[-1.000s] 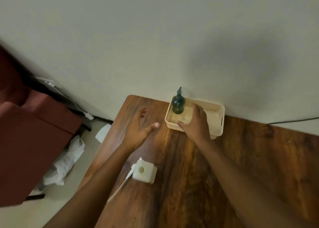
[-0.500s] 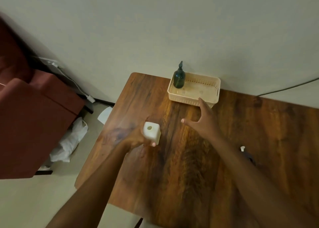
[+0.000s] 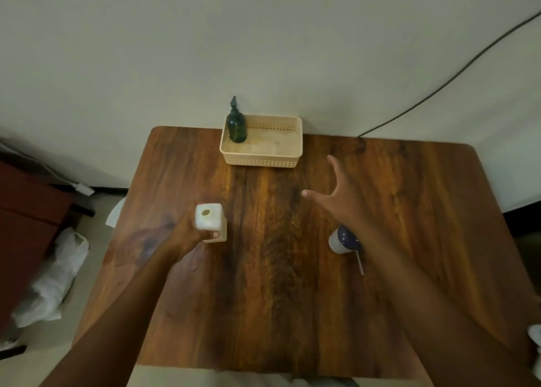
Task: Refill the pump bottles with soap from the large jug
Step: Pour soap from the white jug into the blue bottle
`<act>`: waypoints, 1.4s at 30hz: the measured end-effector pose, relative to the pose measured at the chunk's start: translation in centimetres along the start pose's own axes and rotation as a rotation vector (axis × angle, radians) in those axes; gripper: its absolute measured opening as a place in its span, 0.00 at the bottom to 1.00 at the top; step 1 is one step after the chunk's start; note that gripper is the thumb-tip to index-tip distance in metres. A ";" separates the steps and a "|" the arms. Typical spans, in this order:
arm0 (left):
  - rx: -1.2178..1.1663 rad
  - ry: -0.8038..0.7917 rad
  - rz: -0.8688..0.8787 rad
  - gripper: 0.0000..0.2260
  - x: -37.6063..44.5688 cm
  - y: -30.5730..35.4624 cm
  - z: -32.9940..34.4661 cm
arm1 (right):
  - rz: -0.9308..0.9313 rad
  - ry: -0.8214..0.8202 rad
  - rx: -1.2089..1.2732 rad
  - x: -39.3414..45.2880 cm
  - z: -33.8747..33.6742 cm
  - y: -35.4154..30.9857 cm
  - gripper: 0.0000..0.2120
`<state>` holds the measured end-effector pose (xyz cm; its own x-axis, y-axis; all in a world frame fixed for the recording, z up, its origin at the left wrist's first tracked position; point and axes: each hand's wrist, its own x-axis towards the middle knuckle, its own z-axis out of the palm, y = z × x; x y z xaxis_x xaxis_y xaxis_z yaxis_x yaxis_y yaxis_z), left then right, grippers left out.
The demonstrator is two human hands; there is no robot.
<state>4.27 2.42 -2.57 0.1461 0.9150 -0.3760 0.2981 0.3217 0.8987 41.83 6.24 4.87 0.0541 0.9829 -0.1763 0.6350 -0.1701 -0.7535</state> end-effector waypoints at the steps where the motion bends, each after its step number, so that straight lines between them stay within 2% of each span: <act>1: -0.014 -0.009 -0.010 0.36 0.1 0.3 0.5 | 0.028 0.007 -0.004 -0.1 -0.9 0.9 0.51; 9: -0.039 -0.083 0.007 0.39 1.8 2.8 5.0 | 0.243 -0.002 0.080 -2.7 -4.3 8.6 0.59; 18: -0.051 -0.153 0.070 0.35 3.0 5.7 10.7 | 0.304 -0.090 0.272 -6.1 -0.6 14.6 0.67; 23: -0.066 -0.157 0.059 0.36 3.2 6.3 12.9 | 0.253 -0.067 0.306 -6.6 1.0 15.7 0.58; 31: -0.126 -0.103 0.045 0.32 3.3 6.8 14.3 | 0.180 0.121 0.256 -5.7 2.4 15.1 0.40; 35: -0.157 -0.051 0.059 0.32 3.2 8.0 14.2 | 0.160 0.115 0.295 -4.6 1.2 13.5 0.38; 39: -0.181 -0.036 0.148 0.36 2.7 10.6 13.0 | 0.095 0.097 0.300 -2.8 -1.6 9.8 0.39; 42: -0.191 -0.069 0.220 0.33 2.4 13.5 11.7 | 0.022 0.090 0.334 -1.6 -3.8 6.7 0.39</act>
<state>19.68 6.07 5.99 0.2533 0.9513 -0.1758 0.0705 0.1631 0.9841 48.94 3.84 2.54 0.1425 0.9784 -0.1498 0.3464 -0.1910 -0.9184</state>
